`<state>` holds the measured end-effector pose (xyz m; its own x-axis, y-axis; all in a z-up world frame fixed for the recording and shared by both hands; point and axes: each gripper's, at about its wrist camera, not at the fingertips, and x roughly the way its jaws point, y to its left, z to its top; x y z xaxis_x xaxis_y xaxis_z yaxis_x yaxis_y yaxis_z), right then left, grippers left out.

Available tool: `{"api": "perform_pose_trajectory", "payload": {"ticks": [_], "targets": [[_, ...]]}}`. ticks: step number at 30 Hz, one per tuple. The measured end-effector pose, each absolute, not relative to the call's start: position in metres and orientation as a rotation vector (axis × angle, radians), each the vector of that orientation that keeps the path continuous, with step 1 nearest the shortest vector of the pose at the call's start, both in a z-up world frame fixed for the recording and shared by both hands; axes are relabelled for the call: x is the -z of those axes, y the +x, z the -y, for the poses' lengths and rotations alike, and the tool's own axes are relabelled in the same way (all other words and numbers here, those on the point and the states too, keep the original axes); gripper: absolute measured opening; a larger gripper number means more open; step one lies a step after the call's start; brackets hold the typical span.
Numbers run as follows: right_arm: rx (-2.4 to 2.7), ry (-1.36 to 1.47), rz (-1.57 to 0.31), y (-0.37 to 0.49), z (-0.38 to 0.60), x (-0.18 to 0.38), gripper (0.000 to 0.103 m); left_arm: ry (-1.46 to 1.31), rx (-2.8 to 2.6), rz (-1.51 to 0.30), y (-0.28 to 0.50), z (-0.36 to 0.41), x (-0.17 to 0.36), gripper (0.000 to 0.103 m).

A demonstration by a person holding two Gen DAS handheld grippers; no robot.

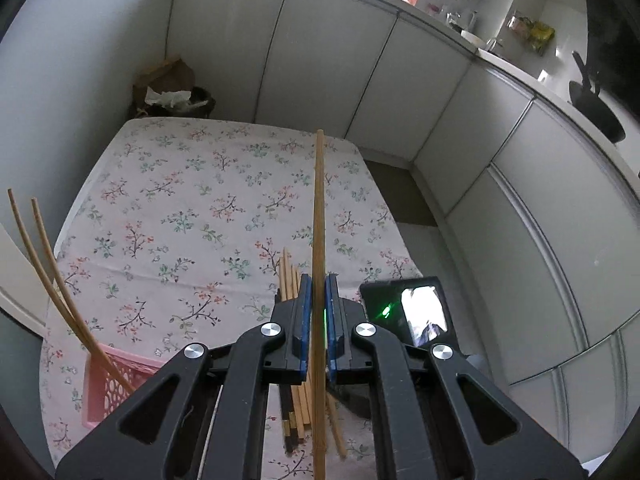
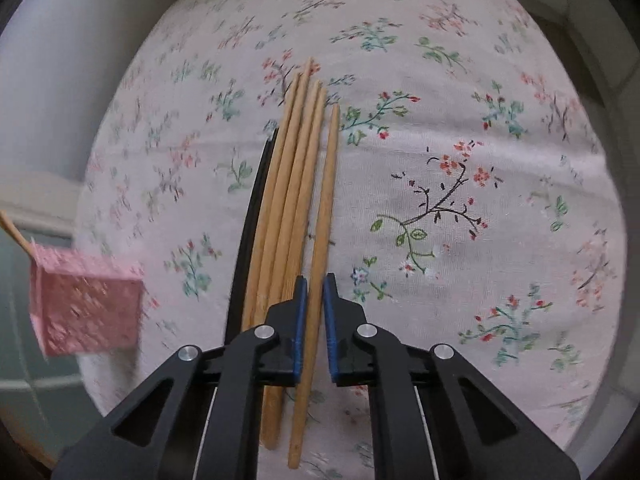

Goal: Organize utensils
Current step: 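Lift the left tool's chopstick while the right tool grasps a wooden chopstick, then carry both held chopsticks upright over the pink mesh cup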

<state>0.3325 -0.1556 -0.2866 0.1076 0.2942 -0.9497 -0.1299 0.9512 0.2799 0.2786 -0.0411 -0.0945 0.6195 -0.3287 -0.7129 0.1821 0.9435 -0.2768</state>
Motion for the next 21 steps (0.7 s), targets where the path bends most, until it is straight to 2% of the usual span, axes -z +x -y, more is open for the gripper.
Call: {"api": "perform_pose_trajectory", "payload": {"ticks": [8,16,21], "targets": [[-0.269,0.135,-1.4,0.34,0.148,0.281,0.007,-0.194,0.321,-0.769,0.268,0.033,0.076,0.006],[-0.293,0.338,-1.065,0.334,0.187,0.199,0.007,-0.22,0.332,-0.653,0.257,0.009,0.051,0.006],[-0.291,0.365,-0.907,0.327,0.193,0.17,0.007,-0.232,0.29,-0.611,0.255,-0.011,0.05,0.006]]}}
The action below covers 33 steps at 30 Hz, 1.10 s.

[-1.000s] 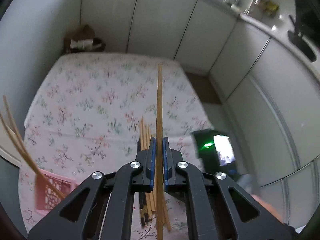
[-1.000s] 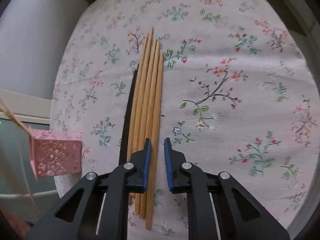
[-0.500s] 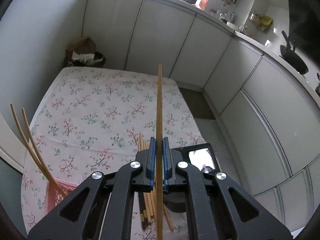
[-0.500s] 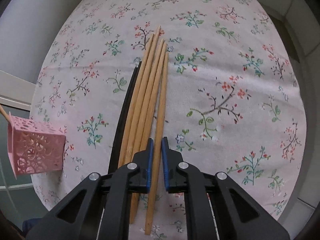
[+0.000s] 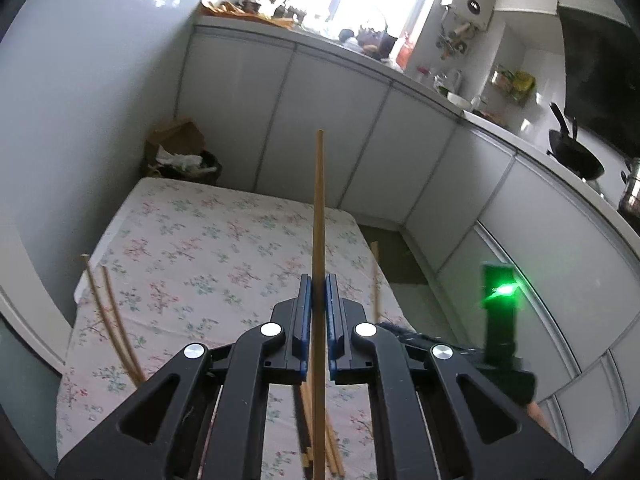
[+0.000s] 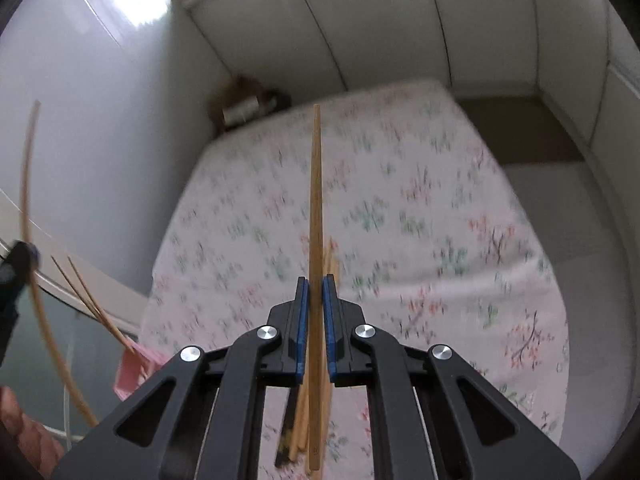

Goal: Organize utensils
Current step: 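Carry both held chopsticks upright over the pink mesh cup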

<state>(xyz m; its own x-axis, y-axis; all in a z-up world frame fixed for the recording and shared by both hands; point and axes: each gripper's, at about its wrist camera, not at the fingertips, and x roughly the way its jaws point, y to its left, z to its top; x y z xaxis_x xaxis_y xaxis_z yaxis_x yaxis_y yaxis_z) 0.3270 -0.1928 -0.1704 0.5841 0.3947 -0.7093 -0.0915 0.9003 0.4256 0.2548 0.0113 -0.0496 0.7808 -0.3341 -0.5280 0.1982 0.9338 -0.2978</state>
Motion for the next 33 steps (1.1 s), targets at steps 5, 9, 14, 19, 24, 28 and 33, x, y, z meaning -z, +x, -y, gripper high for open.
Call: {"api": "perform_pose_trajectory", "payload": {"ticks": [5,9,14,19,24,28,33], "targets": [[-0.338,0.388,-0.73,0.312,0.184,0.138,0.007,-0.265,0.223,-0.541,0.25,-0.043,0.052,0.006],[-0.399,0.424,-0.632,0.3,0.171,0.119,0.007,-0.267,0.181,-0.47,0.242,-0.062,0.056,0.006],[-0.458,0.449,-0.559,0.292,0.146,0.106,0.008,-0.24,0.182,-0.442,0.237,-0.071,0.064,0.006],[-0.49,0.442,-0.505,0.283,0.123,0.099,0.008,-0.17,0.175,-0.393,0.229,-0.074,0.071,0.006],[-0.509,0.417,-0.478,0.274,0.102,0.097,0.008,-0.134,0.145,-0.379,0.227,-0.077,0.079,0.006],[-0.514,0.395,-0.459,0.271,0.091,0.1,0.008,-0.115,0.129,-0.39,0.23,-0.081,0.086,0.006],[-0.521,0.368,-0.453,0.267,0.078,0.106,0.008,-0.116,0.097,-0.383,0.232,-0.09,0.097,0.006]]}}
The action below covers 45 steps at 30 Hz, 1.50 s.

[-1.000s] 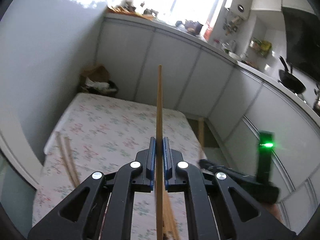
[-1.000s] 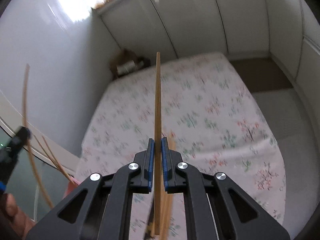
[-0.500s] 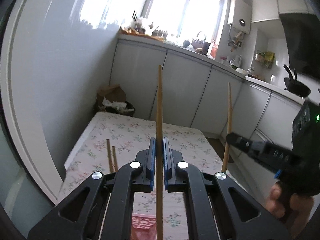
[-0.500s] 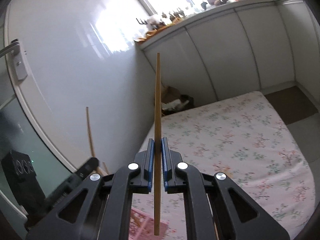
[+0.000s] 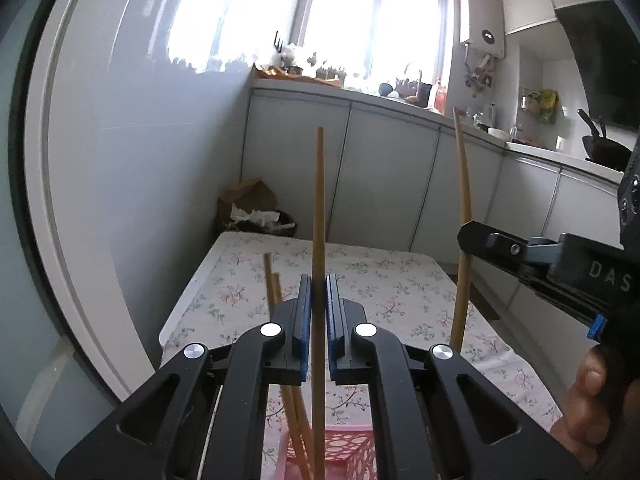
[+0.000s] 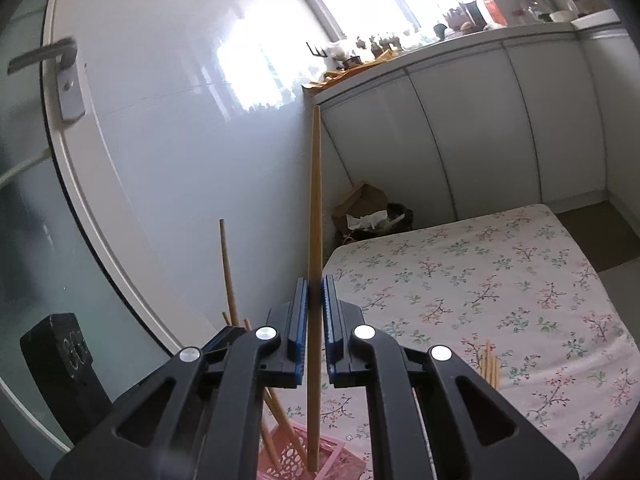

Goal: Organize utensils
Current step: 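Carry both held chopsticks upright over the pink mesh cup, then open both tools to drop the chopsticks into the pink cup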

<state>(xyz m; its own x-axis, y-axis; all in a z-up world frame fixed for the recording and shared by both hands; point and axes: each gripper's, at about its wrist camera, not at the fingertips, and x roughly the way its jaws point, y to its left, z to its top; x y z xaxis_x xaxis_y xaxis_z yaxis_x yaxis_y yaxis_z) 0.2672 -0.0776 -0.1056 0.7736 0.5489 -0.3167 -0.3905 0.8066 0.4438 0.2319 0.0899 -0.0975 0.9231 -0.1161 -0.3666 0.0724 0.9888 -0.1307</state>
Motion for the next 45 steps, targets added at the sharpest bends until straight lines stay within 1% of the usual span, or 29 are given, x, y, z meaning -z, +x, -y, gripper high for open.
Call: {"api": "perform_pose_trajectory", "payload": {"ticks": [7,9,12,14,15,20,22,26,29,31,32,34,39,41,43,45], "targets": [[-0.533,0.318,-0.466,0.265,0.058,0.115,0.008,-0.082,0.092,-0.448,0.232,-0.093,0.106,0.006],[-0.532,0.302,-0.465,0.265,0.054,0.117,0.008,-0.083,0.102,-0.506,0.235,-0.094,0.107,0.007],[-0.527,0.295,-0.467,0.264,0.05,0.123,0.008,-0.125,0.118,-0.555,0.239,-0.103,0.104,0.016],[-0.523,0.29,-0.47,0.264,0.046,0.126,0.008,-0.172,0.118,-0.548,0.236,-0.112,0.094,0.018],[-0.522,0.287,-0.469,0.263,0.044,0.128,0.008,-0.197,0.113,-0.543,0.235,-0.118,0.088,0.022],[-0.522,0.265,-0.447,0.257,0.035,0.134,0.008,-0.309,0.103,-0.496,0.225,-0.138,0.06,0.035],[-0.527,0.238,-0.45,0.255,0.03,0.139,0.008,-0.325,0.108,-0.497,0.224,-0.14,0.055,0.037],[-0.538,0.19,-0.479,0.251,0.022,0.146,0.009,-0.298,0.107,-0.513,0.226,-0.133,0.049,0.037],[-0.563,0.188,-0.533,0.249,0.025,0.146,0.01,-0.283,0.107,-0.511,0.224,-0.128,0.045,0.041],[-0.562,0.204,-0.543,0.247,0.034,0.141,0.013,-0.29,0.115,-0.505,0.222,-0.127,0.042,0.042],[-0.552,0.222,-0.541,0.246,0.043,0.135,0.018,-0.295,0.119,-0.502,0.221,-0.127,0.04,0.042],[-0.526,0.267,-0.531,0.246,0.067,0.12,0.021,-0.304,0.133,-0.49,0.219,-0.126,0.035,0.042],[-0.425,0.325,-0.545,0.251,0.127,0.093,0.023,-0.29,0.168,-0.506,0.218,-0.109,0.033,0.042],[-0.369,0.325,-0.582,0.256,0.15,0.089,0.026,-0.28,0.192,-0.525,0.218,-0.095,0.033,0.042],[-0.323,0.337,-0.659,0.265,0.175,0.096,0.028,-0.245,0.222,-0.555,0.219,-0.073,0.033,0.043],[-0.268,0.339,-0.783,0.277,0.195,0.113,0.028,-0.193,0.248,-0.598,0.221,-0.046,0.038,0.044]]}}
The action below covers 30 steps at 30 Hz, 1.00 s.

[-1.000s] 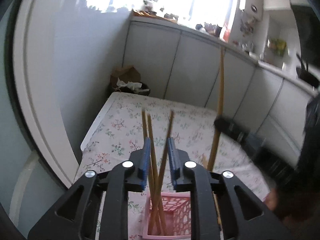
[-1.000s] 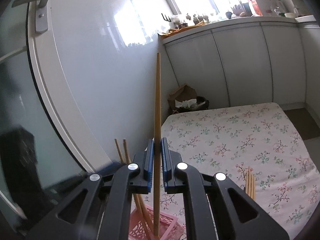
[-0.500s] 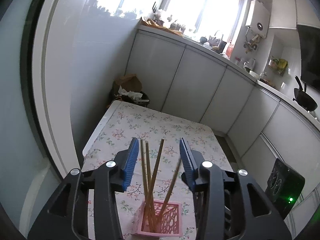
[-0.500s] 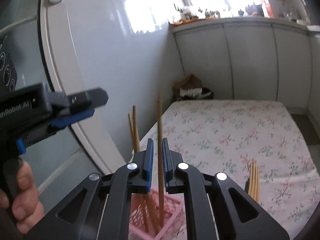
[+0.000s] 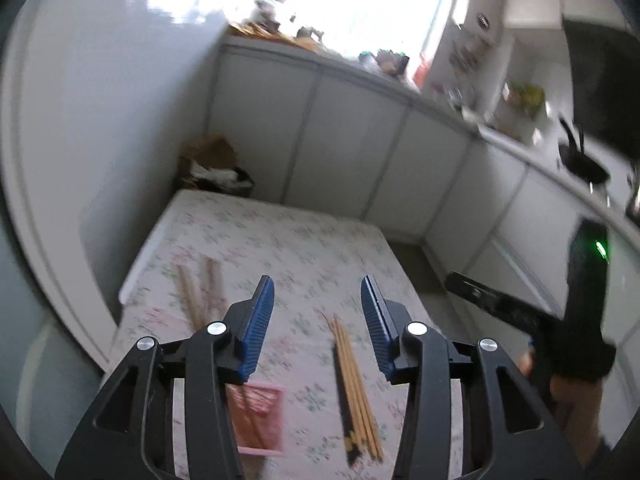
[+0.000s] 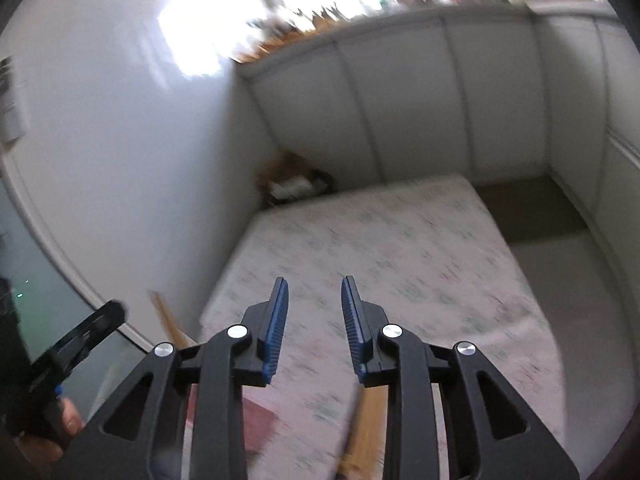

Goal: Organize utensils
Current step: 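Open both tools to drop the chopsticks into the pink cup, then move both tools back to the chopsticks while the left tool closes on some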

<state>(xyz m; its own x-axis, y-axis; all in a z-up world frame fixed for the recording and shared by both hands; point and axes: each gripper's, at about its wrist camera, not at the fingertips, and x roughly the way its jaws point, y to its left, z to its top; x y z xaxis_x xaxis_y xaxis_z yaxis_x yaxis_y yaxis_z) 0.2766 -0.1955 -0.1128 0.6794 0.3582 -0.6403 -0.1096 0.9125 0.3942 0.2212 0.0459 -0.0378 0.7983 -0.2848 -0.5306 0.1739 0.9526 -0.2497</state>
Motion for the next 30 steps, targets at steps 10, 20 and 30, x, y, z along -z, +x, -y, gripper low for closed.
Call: {"api": "perform_pose_trajectory", "payload": {"ticks": [10,20,30], "targets": [[-0.201,0.327,-1.099,0.292,0.238,0.178,0.037,-0.046,0.283,-0.942,0.264,0.057,0.112,0.05],[-0.184,0.383,-1.223,0.3,0.255,0.216,0.043,-0.057,0.199,-1.175,0.302,0.063,0.19,0.05],[-0.208,0.426,-1.227,0.303,0.257,0.22,0.043,-0.05,0.22,-1.221,0.318,0.072,0.214,0.01]]}}
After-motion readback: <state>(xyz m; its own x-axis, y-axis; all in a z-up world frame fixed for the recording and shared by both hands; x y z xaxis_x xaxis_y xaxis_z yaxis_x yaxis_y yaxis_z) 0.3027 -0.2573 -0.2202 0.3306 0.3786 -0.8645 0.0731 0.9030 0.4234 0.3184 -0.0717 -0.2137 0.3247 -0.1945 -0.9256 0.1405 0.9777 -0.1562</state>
